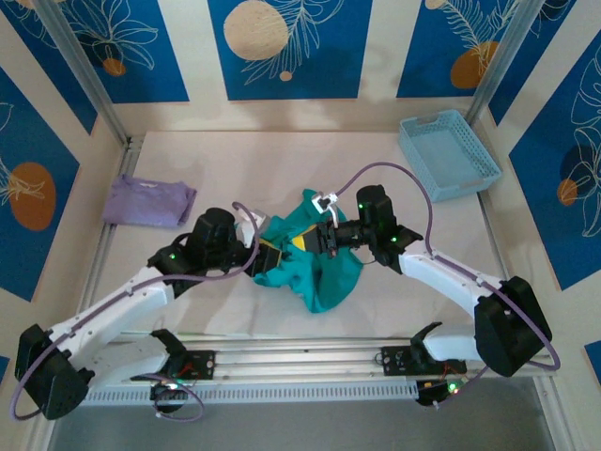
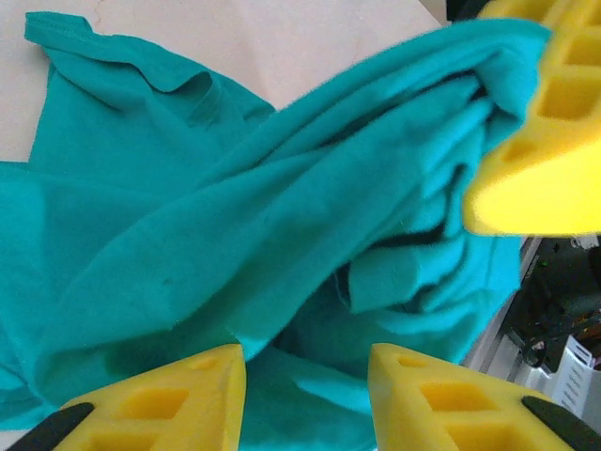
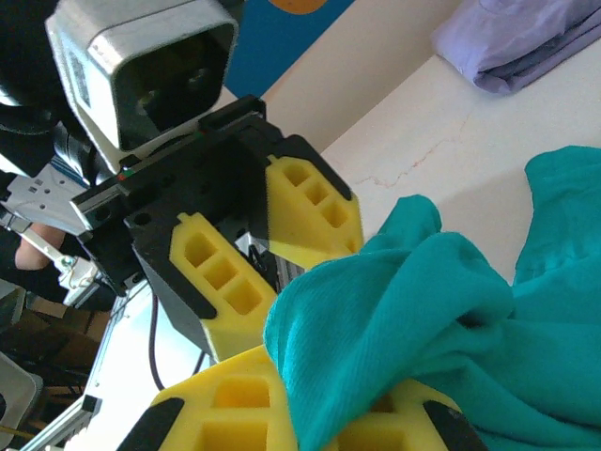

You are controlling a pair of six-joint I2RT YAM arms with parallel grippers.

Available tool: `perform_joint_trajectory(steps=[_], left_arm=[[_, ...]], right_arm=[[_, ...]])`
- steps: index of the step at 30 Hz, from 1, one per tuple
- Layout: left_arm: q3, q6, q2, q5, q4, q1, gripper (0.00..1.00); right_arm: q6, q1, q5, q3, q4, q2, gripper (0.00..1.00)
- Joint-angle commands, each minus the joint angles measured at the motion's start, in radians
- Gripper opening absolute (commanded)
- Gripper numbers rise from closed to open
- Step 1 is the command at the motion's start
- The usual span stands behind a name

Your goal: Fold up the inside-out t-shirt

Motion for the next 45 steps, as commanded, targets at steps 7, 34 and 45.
perform_joint_trajectory(steps=[7, 34, 45], left_arm=[[0.099, 0.052, 0.136, -0.112, 0.008, -0.005, 0.40], [-0.076, -0.170, -0.066, 0.568, 0.373, 0.064, 0.00], [-0.079, -0.226, -0.100, 0.527, 0.362, 0.100, 0.00]], right_arm=[[-0.010, -0.010, 0.009, -0.002, -0.012, -0.035, 0.00], [-0.191, -0.089, 0.123, 0.012, -0.230, -0.098, 0.04], [-0.250, -0.058, 0.266, 0.047, -0.425, -0.160, 0.37]])
